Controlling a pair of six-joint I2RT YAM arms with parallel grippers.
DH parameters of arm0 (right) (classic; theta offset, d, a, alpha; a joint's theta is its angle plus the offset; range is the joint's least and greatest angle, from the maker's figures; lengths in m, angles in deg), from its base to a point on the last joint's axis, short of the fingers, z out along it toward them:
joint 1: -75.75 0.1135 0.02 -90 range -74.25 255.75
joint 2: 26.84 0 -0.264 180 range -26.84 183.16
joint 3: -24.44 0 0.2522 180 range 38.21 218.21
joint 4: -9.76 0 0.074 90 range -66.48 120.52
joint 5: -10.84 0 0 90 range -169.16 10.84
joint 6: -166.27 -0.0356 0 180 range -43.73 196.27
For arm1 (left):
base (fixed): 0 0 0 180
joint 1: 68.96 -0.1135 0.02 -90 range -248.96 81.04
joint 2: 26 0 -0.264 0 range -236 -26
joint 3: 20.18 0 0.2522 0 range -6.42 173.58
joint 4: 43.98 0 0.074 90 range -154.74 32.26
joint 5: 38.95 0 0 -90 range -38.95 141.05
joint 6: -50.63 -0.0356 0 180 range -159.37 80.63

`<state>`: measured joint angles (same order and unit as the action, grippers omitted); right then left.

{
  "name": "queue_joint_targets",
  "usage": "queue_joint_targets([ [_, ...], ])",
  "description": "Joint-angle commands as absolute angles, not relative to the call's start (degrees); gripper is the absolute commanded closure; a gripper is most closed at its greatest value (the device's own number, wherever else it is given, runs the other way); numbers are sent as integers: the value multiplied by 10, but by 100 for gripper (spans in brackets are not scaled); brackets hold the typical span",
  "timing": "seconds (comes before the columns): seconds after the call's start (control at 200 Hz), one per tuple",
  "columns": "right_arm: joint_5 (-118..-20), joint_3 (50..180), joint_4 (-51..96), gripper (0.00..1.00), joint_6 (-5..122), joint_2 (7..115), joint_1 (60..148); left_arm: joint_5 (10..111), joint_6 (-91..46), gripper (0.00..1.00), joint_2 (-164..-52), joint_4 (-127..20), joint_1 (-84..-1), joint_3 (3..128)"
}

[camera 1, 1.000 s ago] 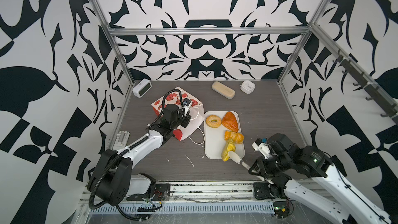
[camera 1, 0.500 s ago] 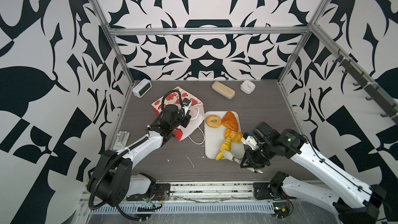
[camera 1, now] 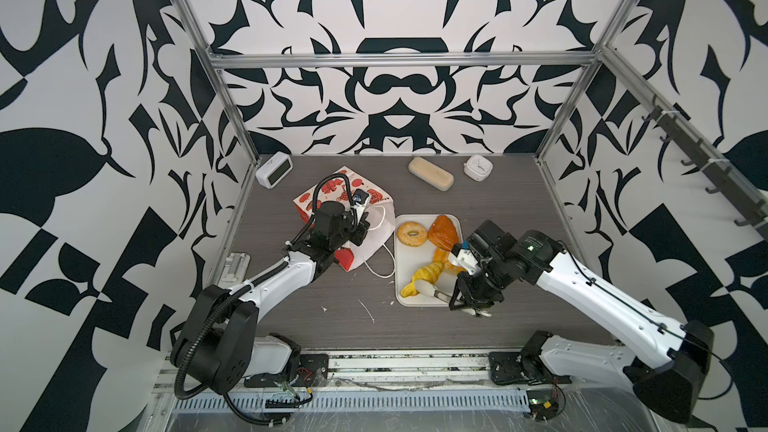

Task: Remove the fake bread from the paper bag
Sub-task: 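Lower the yellow roll held in the right gripper's tongs onto the white tray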

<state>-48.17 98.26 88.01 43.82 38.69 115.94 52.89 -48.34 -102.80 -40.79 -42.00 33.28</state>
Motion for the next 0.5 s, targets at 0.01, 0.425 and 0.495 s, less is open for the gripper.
queue_joint_targets([
  [0.01, -484, 1012, 851, 71, 464, 389, 1157, 540, -476, 100, -1033, -386, -422, 320],
  [0.425, -507, 1022, 811, 68, 480, 398, 1152, 542, -476, 100, -1038, -385, -422, 320],
  [0.495, -508, 1026, 808, 68, 486, 394, 1151, 541, -476, 100, -1037, -385, -422, 319],
])
